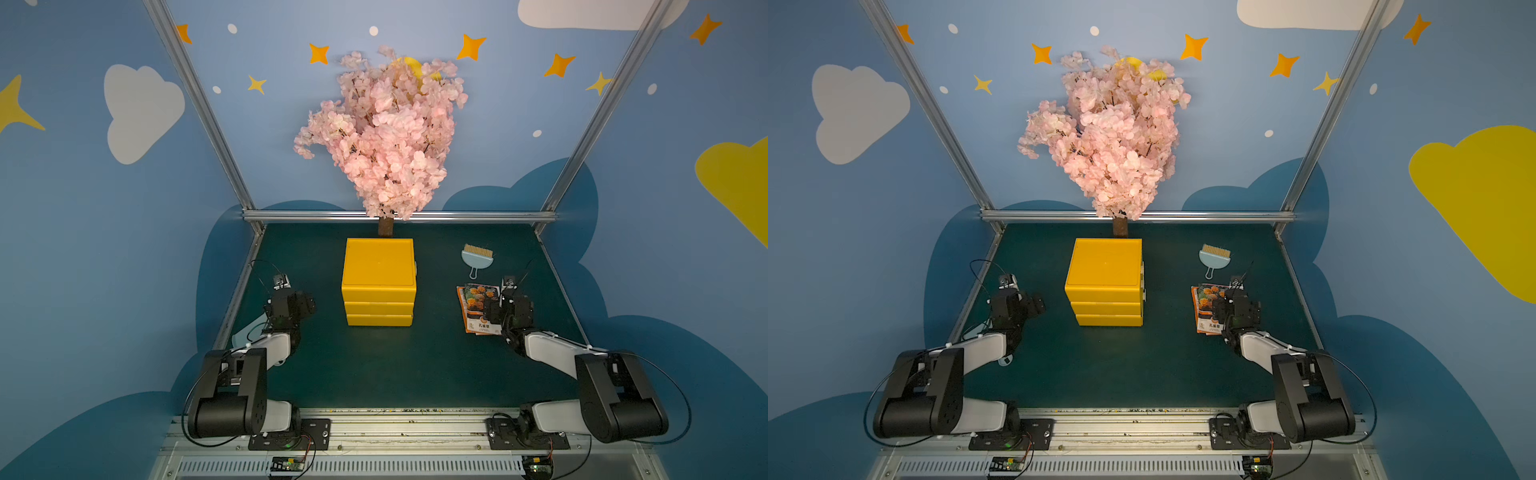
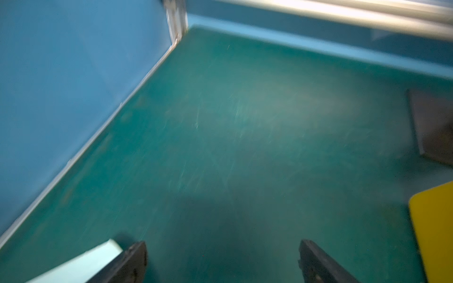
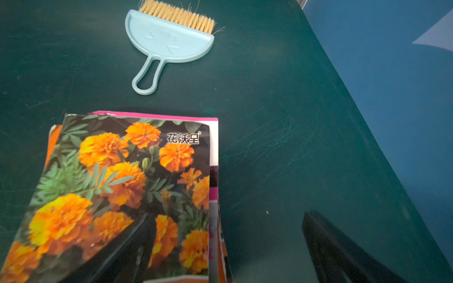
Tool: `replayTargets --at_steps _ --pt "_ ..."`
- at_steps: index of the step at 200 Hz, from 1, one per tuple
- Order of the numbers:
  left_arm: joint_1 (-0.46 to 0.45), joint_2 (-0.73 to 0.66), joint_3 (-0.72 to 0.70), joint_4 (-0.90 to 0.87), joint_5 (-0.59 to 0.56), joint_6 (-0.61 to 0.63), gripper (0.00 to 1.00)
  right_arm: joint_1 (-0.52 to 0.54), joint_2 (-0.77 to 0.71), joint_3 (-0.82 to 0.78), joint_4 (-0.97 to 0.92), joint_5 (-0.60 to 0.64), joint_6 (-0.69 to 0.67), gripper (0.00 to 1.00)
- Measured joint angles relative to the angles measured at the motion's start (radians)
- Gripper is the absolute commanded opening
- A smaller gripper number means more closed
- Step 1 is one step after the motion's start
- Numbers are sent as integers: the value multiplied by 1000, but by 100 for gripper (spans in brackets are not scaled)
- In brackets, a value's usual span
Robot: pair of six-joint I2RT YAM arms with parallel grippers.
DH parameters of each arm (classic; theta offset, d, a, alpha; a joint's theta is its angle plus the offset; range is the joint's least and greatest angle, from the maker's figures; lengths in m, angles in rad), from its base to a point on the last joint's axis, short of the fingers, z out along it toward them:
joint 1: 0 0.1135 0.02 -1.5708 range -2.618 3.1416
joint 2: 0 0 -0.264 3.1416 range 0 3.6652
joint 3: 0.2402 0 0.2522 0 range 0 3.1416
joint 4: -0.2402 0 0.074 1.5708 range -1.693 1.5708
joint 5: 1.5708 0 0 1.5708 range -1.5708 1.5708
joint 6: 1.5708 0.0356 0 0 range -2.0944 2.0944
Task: Take the seed bags out of the drawer
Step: Reset both arms
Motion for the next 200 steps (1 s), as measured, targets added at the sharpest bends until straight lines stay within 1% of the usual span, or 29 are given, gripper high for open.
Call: replayTargets --at_steps 13,41,54,68,80,130,200 --pt "-15 27 -20 73 26 24 100 -20 33 1 70 -17 -4 99" --pt "-61 129 -74 275 56 82 100 -71 41 2 109 -83 -3 98" --pt "-71 137 -74 251 56 92 100 -83 63 -10 189 -108 -3 99" --pt "-71 137 -72 280 55 98 100 -84 101 -45 304 -126 -6 98" --pt "-71 137 -69 300 53 103 100 -84 128 -66 343 -137 -7 98" --pt "-71 135 -47 290 50 104 100 -89 132 -67 376 -154 -3 98" --pt "-71 135 -47 290 48 104 100 -89 122 -58 351 -163 7 98"
